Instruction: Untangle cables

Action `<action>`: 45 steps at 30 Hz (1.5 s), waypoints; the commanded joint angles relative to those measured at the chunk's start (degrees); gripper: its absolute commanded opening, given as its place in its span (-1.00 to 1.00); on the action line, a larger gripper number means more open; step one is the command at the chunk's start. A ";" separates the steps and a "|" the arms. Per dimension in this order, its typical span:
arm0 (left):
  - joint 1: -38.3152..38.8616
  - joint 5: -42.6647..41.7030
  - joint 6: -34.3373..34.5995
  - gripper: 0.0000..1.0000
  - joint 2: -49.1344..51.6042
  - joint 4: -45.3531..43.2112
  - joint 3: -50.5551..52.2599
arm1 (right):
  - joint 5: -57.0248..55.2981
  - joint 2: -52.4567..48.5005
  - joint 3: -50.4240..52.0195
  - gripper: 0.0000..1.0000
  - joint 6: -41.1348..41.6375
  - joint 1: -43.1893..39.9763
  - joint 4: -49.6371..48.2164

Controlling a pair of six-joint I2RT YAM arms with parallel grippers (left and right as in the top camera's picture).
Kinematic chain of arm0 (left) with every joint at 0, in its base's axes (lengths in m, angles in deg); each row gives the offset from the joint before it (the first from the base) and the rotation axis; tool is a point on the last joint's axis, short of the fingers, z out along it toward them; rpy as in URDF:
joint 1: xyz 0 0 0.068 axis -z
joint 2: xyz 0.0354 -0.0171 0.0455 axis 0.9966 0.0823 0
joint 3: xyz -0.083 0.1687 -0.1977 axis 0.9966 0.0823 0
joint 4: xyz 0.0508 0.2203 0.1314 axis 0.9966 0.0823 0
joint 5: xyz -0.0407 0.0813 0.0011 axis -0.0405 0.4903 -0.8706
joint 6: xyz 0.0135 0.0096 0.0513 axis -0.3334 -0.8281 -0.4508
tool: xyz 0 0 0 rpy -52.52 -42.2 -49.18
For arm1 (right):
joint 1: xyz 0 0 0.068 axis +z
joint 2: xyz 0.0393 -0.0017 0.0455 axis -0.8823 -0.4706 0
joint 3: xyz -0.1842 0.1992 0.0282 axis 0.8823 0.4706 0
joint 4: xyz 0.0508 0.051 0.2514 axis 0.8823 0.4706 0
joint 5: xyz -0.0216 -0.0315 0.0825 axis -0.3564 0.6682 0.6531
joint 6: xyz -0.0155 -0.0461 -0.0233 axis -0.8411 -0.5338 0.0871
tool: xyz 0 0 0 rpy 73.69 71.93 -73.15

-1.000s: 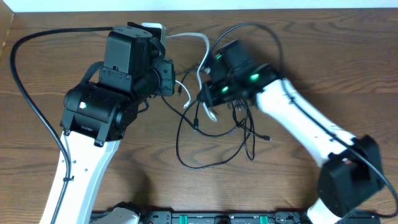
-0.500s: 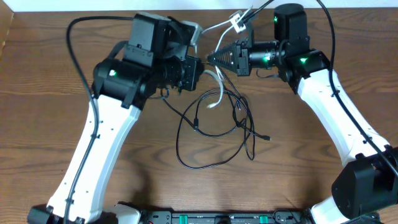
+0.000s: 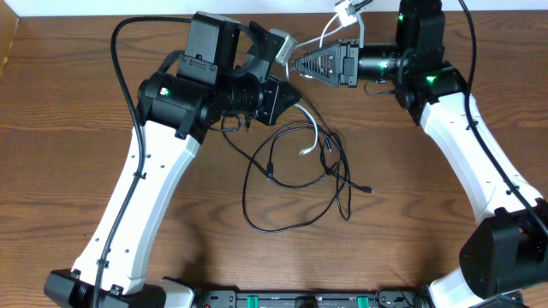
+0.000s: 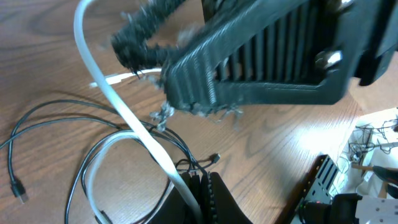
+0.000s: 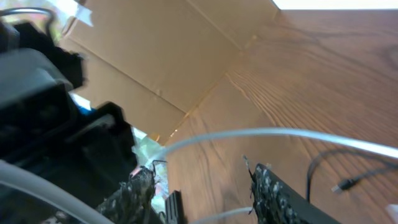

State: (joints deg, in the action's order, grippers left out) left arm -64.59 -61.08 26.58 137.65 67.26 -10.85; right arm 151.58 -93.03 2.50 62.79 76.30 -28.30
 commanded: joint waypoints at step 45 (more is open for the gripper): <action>-6.91 -0.48 -0.90 0.31 -0.13 -1.14 -0.52 | -44.04 -1.29 -18.25 -0.98 -8.68 -23.30 19.69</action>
State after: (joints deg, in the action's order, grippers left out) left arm -71.28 -61.19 26.03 137.65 66.21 -10.85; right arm 120.21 -94.75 -10.99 59.31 57.57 -9.57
